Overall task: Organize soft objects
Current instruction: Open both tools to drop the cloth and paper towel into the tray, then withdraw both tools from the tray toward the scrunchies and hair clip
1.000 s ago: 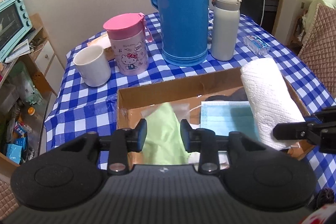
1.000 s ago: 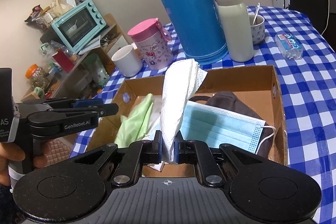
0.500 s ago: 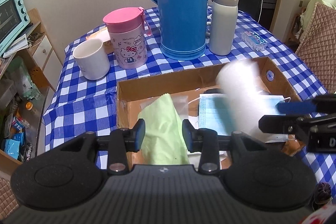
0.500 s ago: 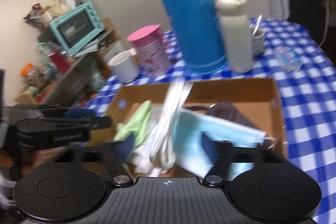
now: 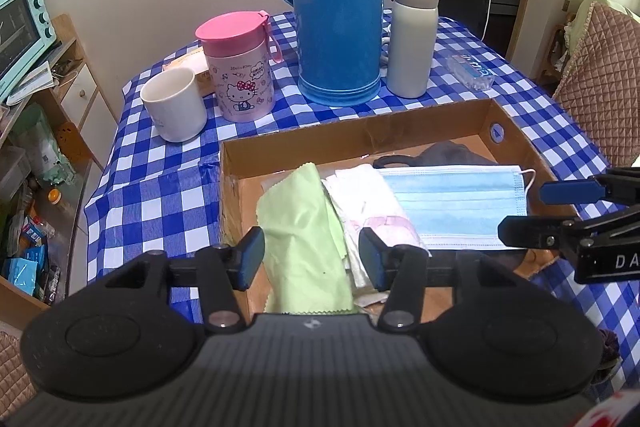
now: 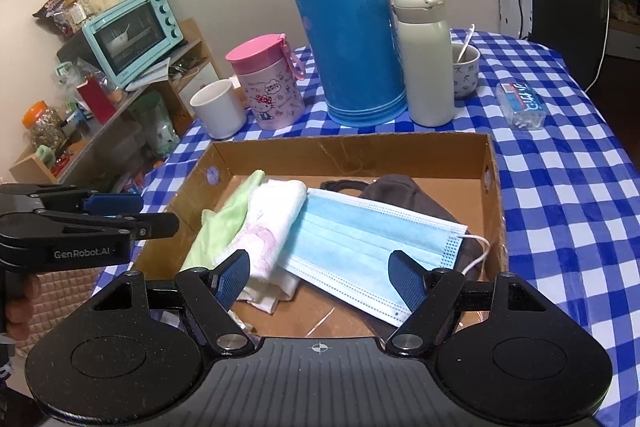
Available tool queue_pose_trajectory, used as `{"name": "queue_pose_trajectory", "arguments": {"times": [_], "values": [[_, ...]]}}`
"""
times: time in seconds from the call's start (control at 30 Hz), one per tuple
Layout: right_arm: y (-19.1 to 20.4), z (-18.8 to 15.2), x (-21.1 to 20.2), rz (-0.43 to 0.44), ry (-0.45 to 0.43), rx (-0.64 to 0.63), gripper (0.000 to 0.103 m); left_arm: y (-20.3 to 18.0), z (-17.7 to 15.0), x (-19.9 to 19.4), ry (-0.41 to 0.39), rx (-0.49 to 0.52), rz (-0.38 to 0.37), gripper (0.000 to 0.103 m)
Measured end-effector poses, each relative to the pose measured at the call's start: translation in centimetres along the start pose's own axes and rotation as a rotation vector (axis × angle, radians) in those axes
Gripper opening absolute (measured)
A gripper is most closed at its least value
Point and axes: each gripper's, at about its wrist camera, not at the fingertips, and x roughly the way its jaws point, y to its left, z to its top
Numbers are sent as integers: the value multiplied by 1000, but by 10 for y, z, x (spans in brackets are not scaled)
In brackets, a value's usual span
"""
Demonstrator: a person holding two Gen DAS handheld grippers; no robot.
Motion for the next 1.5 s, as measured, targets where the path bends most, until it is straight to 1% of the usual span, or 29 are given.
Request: {"name": "queue_pose_trajectory", "arguments": {"times": [0.5, 0.93, 1.13, 1.33, 1.5], "values": [[7, -6, -29, -10, -29, -8, 76, -6, -8, -28, -15, -6, 0, 50], [16, -16, -67, -5, -73, -9, 76, -11, -16, -65, -39, -29, 1, 51], [17, -28, -93, -6, -101, 4, 76, -11, -22, -89, -65, -46, -2, 52], [14, -45, -121, -20, -120, 19, 76, -12, -36, -113, -76, -66, -5, 53], [10, -59, -145, -40, -137, 39, 76, -12, -53, -136, -85, -79, -6, 57]]}}
